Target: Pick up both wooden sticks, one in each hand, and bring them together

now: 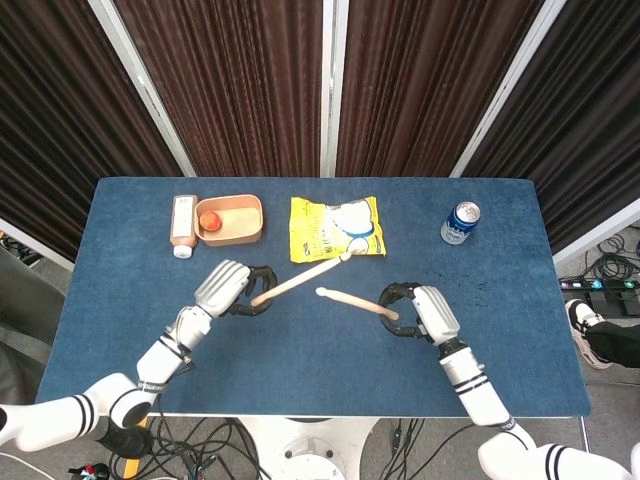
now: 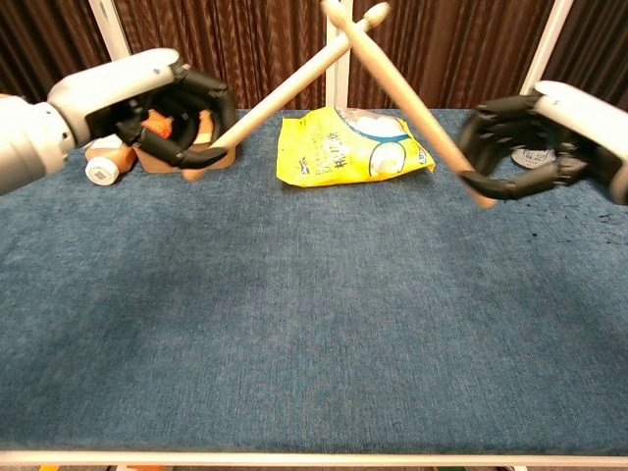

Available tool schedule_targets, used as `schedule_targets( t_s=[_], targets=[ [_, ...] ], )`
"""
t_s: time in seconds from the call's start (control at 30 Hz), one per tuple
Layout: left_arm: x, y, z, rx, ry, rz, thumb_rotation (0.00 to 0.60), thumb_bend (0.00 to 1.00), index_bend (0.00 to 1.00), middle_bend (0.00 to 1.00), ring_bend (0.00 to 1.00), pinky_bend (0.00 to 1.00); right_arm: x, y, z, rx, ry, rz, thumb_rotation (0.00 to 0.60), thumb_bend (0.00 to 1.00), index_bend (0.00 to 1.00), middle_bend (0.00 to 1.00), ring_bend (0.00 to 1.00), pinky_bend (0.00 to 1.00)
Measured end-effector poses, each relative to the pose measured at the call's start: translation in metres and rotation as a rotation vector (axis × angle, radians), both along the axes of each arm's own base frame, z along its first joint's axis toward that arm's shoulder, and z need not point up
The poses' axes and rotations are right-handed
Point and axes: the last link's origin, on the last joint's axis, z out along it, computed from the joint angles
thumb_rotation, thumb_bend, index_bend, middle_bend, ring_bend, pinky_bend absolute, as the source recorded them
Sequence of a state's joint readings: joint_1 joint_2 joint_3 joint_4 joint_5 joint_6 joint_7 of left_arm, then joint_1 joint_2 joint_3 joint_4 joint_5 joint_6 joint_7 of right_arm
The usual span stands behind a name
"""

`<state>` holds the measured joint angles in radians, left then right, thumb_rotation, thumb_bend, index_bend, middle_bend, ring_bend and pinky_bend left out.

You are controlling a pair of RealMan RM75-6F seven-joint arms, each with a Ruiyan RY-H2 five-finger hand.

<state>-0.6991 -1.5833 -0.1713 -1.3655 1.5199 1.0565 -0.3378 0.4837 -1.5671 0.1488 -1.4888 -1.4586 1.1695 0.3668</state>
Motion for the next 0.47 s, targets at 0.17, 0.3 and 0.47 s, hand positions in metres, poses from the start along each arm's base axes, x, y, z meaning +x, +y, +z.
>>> schedule_targets(
  t_s=[0.17, 0.3, 0.47],
  targets=[
    [0.013, -0.002, -0.001, -0.013, -0.034, -0.031, 0.6, 0.5, 0.62, 0.68, 0.69, 0.7, 0.018, 0.0, -0.012, 0.002, -0.033, 0.006, 0.6, 0.76, 0.74, 0.64, 0.46, 0.42],
    [0.019, -0.005, -0.001, -0.02, -0.058, -0.051, 0.6, 0.5, 0.62, 0.68, 0.68, 0.7, 0.028, 0.0, -0.021, -0.004, -0.059, -0.004, 0.6, 0.76, 0.74, 0.64, 0.46, 0.42],
    [0.024, -0.009, -0.002, -0.029, -0.059, -0.079, 0.6, 0.5, 0.62, 0.68, 0.68, 0.7, 0.033, -0.002, -0.02, -0.025, -0.081, -0.002, 0.6, 0.76, 0.74, 0.64, 0.47, 0.42]
  ],
)
